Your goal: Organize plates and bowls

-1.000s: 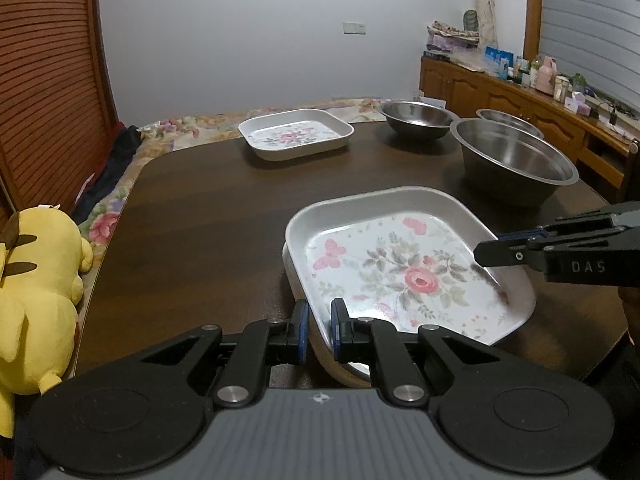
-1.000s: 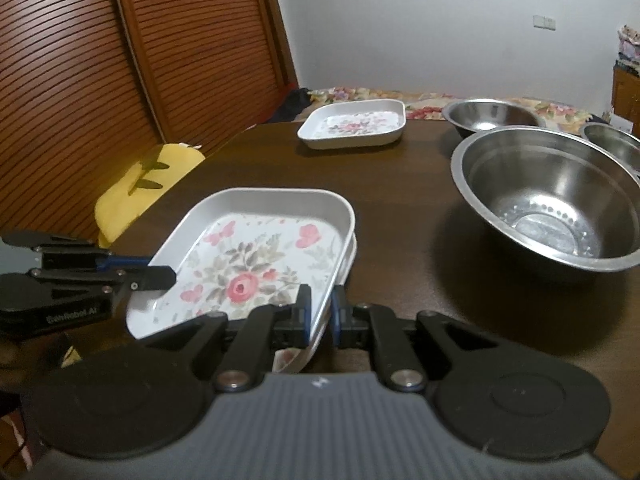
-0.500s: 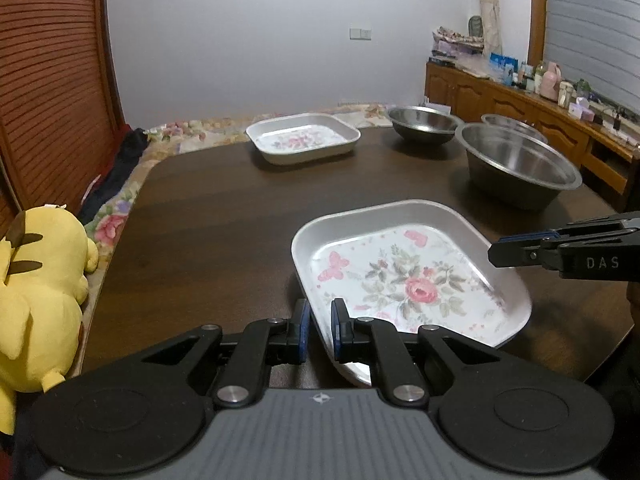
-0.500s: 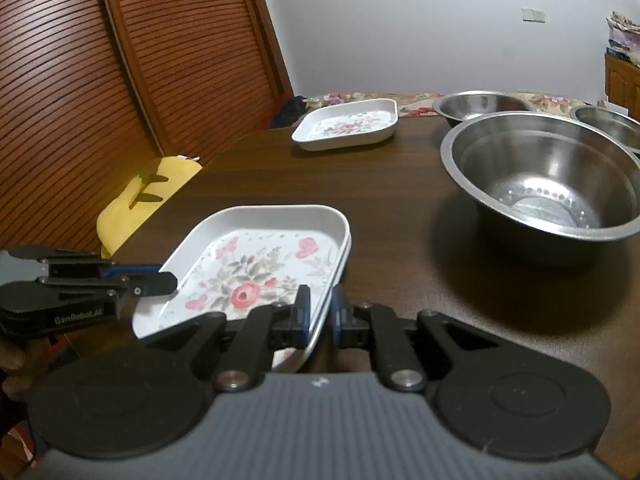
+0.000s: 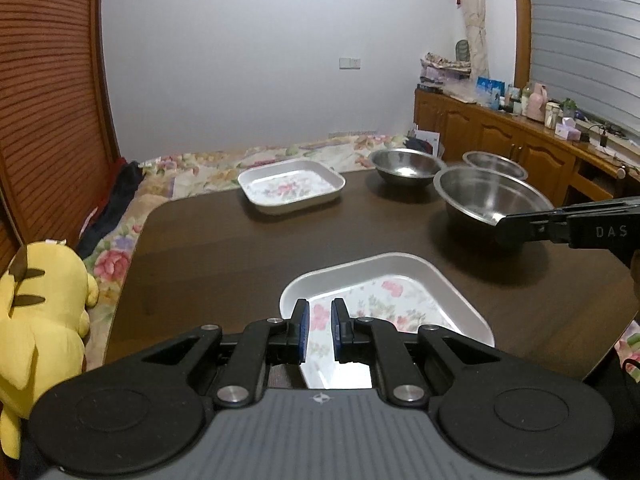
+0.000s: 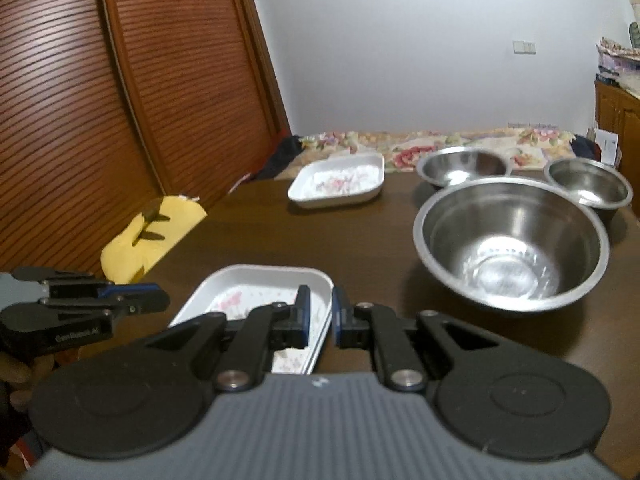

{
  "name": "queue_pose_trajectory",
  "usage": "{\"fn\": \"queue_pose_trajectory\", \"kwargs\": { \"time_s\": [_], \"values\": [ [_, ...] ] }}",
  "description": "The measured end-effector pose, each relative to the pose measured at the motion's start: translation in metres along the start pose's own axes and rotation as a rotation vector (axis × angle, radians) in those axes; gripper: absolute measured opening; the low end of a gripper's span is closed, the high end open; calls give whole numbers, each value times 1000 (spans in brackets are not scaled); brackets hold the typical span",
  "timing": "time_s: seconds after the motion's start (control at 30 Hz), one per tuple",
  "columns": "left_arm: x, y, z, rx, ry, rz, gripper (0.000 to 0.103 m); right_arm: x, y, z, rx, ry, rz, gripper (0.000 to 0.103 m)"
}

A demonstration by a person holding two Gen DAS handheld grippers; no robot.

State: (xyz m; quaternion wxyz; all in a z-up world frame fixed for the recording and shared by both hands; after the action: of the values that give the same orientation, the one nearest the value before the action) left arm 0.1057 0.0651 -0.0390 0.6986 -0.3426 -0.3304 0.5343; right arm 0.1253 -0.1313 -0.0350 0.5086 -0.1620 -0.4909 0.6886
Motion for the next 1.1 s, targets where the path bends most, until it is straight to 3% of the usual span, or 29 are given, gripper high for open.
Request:
{"fn": "queue_pose_trajectory", "kwargs": {
  "time_s": [0.6,0.7,1.1],
  "values": [
    [-5,-39,3,-64,12,5,16,4,-25,22,-68,-24,37,12],
    [-4,-48,1,-79,21,12,21,4,-31,23,-74,-21,45,12],
    [16,-80,-45,-70,-8,28,26,-1,-75,-6,-50,0,134,12]
  ]
}}
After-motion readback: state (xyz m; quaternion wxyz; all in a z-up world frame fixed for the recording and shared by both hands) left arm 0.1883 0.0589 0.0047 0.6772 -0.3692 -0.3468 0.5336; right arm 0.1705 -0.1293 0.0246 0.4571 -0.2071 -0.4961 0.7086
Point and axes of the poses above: each gripper's, at about its wrist camera, not at the fingertips, and z roughly against the way its jaws point, x to its left, y to its underside, the point moved 5 cm from there along -z, roughly the way its jaws point, and after that the axes turned 7 degrees about -y, right-handed, at the moved point
